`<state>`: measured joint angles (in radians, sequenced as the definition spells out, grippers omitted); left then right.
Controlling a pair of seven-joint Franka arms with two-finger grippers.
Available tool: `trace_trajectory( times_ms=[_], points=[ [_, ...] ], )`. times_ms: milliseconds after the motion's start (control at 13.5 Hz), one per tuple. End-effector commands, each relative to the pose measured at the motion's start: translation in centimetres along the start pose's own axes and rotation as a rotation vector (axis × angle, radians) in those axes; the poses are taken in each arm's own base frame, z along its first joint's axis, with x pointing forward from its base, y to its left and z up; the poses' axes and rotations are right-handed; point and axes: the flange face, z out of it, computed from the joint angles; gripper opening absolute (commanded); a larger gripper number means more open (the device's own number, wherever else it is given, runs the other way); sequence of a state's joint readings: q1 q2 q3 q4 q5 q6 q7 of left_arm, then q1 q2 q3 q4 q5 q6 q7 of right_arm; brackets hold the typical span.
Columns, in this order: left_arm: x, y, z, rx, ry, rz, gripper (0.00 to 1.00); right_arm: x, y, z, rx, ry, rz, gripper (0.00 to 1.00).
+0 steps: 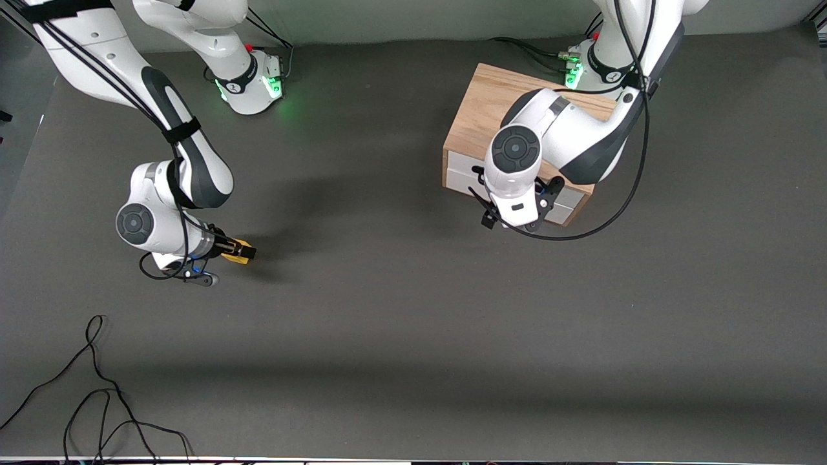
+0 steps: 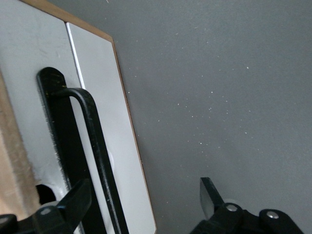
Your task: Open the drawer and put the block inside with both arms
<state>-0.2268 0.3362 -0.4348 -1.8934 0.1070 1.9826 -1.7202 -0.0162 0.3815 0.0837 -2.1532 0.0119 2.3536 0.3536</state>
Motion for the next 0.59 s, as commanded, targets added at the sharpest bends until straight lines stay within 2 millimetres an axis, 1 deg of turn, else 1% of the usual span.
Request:
trace_trajectory(
  times_ms=[0,149,223,297,371,446,520],
  points=[
    [0.0,0.0,1.4,-0.006,0.011,-0.025,1.0,0.2,-0.2,0.7,0.007,0.004,0.019,1.0],
    [0.3,0.3,2.6,0.009,0.006,-0.028,1.0,0.3,-0.2,1.3,0.001,0.0,0.014,1.0],
    [0.6,0.4,2.8,0.005,0.016,-0.025,1.0,0.3,-0.2,1.6,0.001,-0.001,0.014,0.99],
    [0.6,0.5,3.1,0.007,0.018,-0.024,1.0,0.4,-0.2,1.9,0.001,0.0,0.011,0.88],
    [0.7,0.8,3.3,0.005,0.016,-0.022,1.0,0.4,-0.2,2.2,0.0,-0.003,0.008,0.59],
    [0.7,0.9,3.3,0.0,0.019,-0.02,1.0,0.3,-0.2,2.3,-0.001,-0.005,0.007,0.34],
    [0.8,1.0,3.1,-0.006,0.019,-0.021,1.0,0.4,-0.2,2.2,0.0,-0.003,0.008,0.12]
  ],
)
